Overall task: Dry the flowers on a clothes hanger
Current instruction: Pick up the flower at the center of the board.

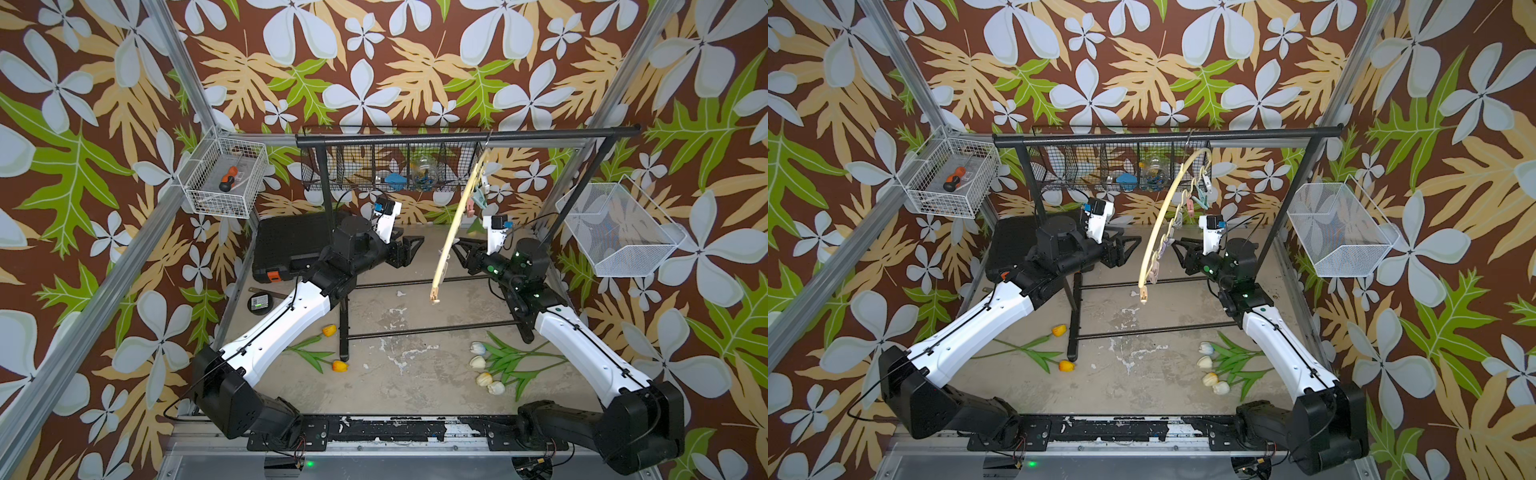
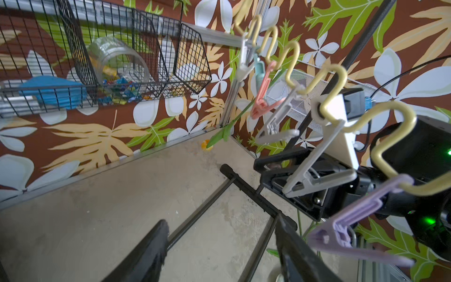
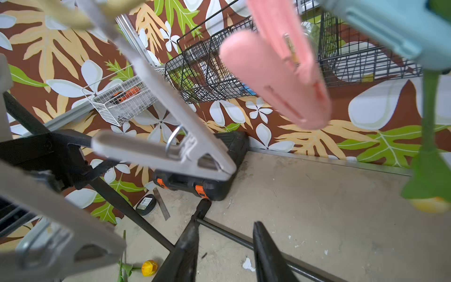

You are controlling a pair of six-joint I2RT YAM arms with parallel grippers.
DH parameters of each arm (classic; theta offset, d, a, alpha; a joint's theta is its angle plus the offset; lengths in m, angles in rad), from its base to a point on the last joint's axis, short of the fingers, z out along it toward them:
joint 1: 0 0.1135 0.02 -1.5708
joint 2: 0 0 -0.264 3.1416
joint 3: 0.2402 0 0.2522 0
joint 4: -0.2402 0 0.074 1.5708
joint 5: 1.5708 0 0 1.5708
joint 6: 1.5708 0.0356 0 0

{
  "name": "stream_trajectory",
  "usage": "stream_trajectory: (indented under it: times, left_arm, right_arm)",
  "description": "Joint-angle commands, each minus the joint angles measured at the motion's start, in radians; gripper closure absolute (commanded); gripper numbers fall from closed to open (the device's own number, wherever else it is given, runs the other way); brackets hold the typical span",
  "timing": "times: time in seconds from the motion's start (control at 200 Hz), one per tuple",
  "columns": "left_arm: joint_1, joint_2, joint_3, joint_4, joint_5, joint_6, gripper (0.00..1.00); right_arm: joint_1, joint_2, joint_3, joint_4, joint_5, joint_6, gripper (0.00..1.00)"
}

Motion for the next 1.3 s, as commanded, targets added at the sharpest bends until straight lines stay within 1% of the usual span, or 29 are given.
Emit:
stream_trajectory:
  times: [0.0, 0.135, 0.245, 0.405, 0.475, 0.55, 0.631, 0.766, 0.921, 0.996, 1.031, 1.096, 1.191, 1.246, 1.296]
  left_arm:
    - [-0.005, -0.022, -0.038, 0.01, 0.023, -0.054, 0.3]
    - [-0.024, -0.057, -0.101, 0.002, 0.017, -0.081, 0.3]
    - [-0.043, -0.093, -0.161, 0.006, 0.004, -0.094, 0.31]
    - [-0.074, -0.135, -0.238, 0.018, -0.013, -0.106, 0.31]
    - [-0.083, -0.151, -0.276, 0.028, -0.023, -0.114, 0.31]
    - [-0.085, -0.165, -0.316, 0.041, -0.029, -0.129, 0.31]
    - [-0.087, -0.176, -0.352, 0.045, -0.037, -0.139, 0.31]
    - [-0.09, -0.197, -0.413, 0.043, -0.064, -0.168, 0.31]
    - [-0.094, -0.226, -0.467, -0.006, -0.174, -0.224, 0.31]
    - [-0.096, -0.235, -0.484, -0.038, -0.211, -0.255, 0.31]
    - [-0.096, -0.237, -0.493, -0.047, -0.225, -0.27, 0.31]
    - [-0.097, -0.244, -0.517, -0.049, -0.227, -0.293, 0.31]
    - [-0.099, -0.243, -0.553, -0.048, -0.235, -0.328, 0.31]
    - [-0.1, -0.232, -0.558, -0.064, -0.247, -0.349, 0.31]
    - [-0.1, -0.219, -0.553, -0.1, -0.264, -0.367, 0.33]
  right_arm:
    - [0.0, -0.039, -0.022, -0.055, 0.042, -0.024, 0.61]
    - [0.0, -0.109, -0.052, -0.129, 0.086, -0.024, 0.61]
    - [0.0, -0.183, -0.094, -0.192, 0.141, -0.022, 0.57]
    - [-0.002, -0.304, -0.163, -0.284, 0.215, -0.003, 0.49]
    - [-0.001, -0.361, -0.201, -0.316, 0.257, 0.024, 0.43]
    - [-0.002, -0.419, -0.24, -0.348, 0.304, 0.067, 0.38]
    - [-0.002, -0.465, -0.269, -0.402, 0.367, 0.125, 0.38]
    - [-0.002, -0.513, -0.297, -0.532, 0.493, 0.267, 0.38]
    - [-0.002, -0.541, -0.324, -0.636, 0.561, 0.386, 0.38]
    - [-0.002, -0.54, -0.327, -0.716, 0.651, 0.47, 0.38]
    - [-0.002, -0.534, -0.325, -0.765, 0.713, 0.521, 0.38]
    - [-0.003, -0.522, -0.325, -0.829, 0.801, 0.579, 0.37]
    - [-0.006, -0.508, -0.329, -0.869, 0.897, 0.618, 0.33]
    - [-0.011, -0.503, -0.333, -0.866, 0.913, 0.626, 0.33]
    - [-0.011, -0.501, -0.34, -0.847, 0.902, 0.627, 0.33]
